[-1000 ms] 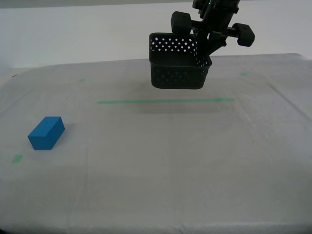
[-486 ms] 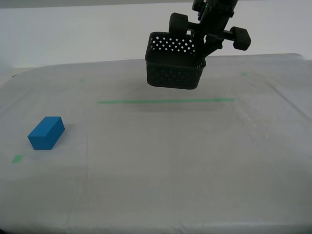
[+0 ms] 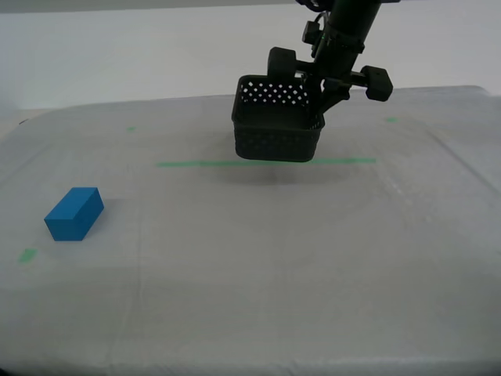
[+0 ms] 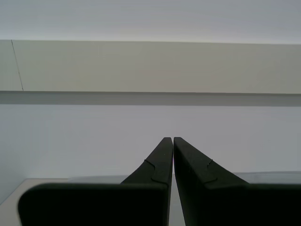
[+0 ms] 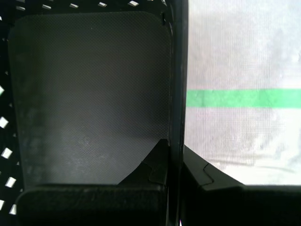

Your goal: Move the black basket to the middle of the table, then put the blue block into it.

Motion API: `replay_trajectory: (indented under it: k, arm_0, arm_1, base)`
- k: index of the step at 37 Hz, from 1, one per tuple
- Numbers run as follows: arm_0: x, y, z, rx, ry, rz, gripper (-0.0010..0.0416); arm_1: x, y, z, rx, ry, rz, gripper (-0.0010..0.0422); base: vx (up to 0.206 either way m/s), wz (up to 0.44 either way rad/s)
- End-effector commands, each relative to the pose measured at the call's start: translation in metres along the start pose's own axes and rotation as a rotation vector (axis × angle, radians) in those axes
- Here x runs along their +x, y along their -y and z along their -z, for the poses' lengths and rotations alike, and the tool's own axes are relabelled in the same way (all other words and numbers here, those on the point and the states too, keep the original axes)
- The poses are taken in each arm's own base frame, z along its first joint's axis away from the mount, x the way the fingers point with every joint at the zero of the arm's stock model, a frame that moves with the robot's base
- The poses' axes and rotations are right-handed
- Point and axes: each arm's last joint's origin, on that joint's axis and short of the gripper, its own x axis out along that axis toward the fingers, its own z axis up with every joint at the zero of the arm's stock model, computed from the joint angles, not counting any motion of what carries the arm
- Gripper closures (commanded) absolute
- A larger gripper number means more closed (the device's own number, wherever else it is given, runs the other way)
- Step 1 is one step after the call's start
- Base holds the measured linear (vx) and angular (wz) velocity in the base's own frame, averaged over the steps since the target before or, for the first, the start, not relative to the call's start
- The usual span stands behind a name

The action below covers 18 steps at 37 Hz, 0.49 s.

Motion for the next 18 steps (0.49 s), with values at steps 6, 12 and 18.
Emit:
replay_trajectory:
  k: [6,12,18]
  arm_0:
    - [0.021,-0.003,-0.005,-0.027,-0.029,0.006,0.0406]
    - [0.031,-0.004,-0.008,-0.029,-0.041,0.013,0.0406]
    - [0.044,0.001,-0.011,-0.027,-0.071,0.036,0.0406]
  arm_1:
    - [0.0,0.0,-0.001,0.002,0.007,0.003,0.0412]
    - [0.0,0.0,-0.001,0.001,0.006,0.003,0.0412]
    - [0.0,0.0,-0.001,0.001,0.006,0.003,0.0412]
  base:
    - [0.0,0.0]
    - [0.0,0.0]
    - [0.0,0.0]
